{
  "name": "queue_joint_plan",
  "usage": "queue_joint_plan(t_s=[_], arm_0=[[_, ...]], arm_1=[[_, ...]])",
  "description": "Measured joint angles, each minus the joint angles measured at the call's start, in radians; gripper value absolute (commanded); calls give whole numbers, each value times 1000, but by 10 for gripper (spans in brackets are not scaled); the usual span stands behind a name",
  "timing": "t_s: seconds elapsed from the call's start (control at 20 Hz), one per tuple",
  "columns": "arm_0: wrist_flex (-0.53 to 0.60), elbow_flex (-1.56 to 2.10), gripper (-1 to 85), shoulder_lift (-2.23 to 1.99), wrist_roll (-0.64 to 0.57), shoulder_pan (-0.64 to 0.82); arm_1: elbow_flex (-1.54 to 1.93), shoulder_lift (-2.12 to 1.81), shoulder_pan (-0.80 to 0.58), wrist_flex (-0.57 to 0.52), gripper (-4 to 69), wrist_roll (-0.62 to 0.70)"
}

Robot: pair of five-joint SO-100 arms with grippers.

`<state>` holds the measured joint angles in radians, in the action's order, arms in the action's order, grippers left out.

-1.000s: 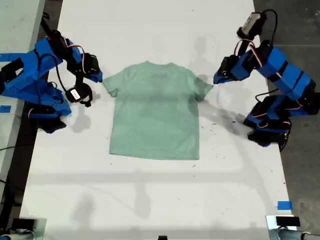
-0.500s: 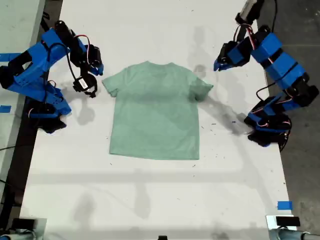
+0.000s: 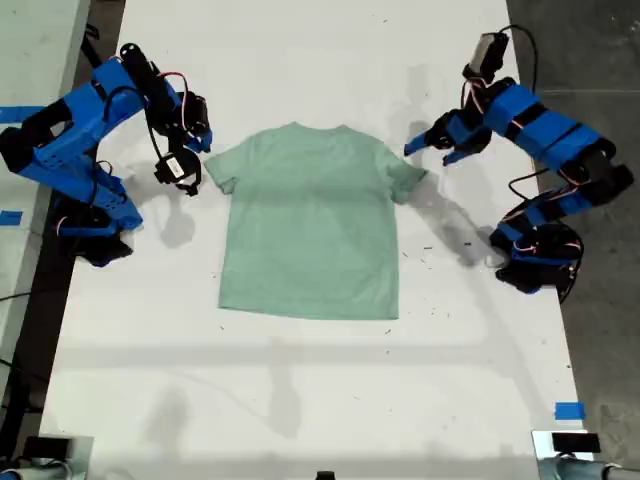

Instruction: Fold tshirt

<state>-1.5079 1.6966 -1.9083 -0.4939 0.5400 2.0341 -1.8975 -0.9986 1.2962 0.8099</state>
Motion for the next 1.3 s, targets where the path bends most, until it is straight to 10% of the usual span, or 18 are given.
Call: queue_joint_plan(t_s=[0.3,0.55,0.8,1.3], arm_0=[[21,0,0,32,0,0],[21,3,0,34,0,0],[29,25,0,34,0,0],[31,72,0,-5,2,0]], arm_1=[[63,230,8,-215,265,-17],[49,319,21,-295,-12,-26],[28,344,28,-307,-21,-28],[-394,241,253,25,-21,-100]])
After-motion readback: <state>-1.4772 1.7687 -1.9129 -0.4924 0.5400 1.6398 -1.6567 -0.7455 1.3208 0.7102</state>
